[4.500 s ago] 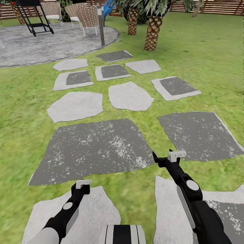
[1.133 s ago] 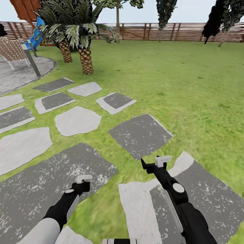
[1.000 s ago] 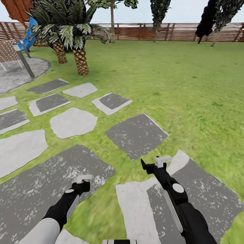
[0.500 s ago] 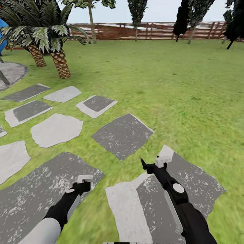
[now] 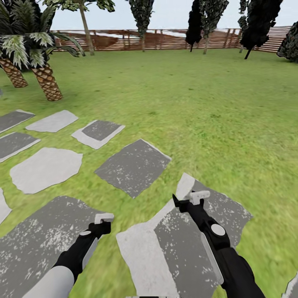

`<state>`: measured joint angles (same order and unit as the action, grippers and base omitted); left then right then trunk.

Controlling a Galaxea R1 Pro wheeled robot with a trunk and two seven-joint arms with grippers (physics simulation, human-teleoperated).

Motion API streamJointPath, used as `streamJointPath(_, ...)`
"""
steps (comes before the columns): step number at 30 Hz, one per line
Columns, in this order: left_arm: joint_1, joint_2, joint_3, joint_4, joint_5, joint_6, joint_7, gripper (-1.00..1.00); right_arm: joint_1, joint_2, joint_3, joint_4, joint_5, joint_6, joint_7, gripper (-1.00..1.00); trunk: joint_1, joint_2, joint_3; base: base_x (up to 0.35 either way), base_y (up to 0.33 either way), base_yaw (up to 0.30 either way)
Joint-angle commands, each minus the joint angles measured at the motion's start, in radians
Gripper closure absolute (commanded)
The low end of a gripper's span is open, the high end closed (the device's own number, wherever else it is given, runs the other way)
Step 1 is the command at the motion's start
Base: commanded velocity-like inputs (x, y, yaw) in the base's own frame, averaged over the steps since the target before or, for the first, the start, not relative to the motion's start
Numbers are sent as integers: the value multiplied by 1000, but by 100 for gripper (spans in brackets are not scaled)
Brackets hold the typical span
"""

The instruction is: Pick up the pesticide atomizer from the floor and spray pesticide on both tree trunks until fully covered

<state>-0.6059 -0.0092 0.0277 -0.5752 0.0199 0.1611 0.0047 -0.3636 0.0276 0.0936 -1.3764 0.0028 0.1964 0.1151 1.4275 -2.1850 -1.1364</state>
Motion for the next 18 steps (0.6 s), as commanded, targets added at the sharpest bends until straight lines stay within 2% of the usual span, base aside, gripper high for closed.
streamJointPath(1, 0, 0, 0, 0, 0, 0, 1, 100, 0, 0, 0, 0, 0, 0, 0, -100, 0, 0, 1, 0, 0, -295)
streamJointPath(11, 0, 1, 0, 0, 0, 0, 0, 100, 0, 0, 0, 0, -1, 0, 0, -100, 0, 0, 6, 0, -12, -295)
streamJointPath(18, 0, 1, 0, 0, 0, 0, 1, 100, 0, 0, 0, 0, -1, 0, 0, -100, 0, 0, 10, 50, -189, -295)
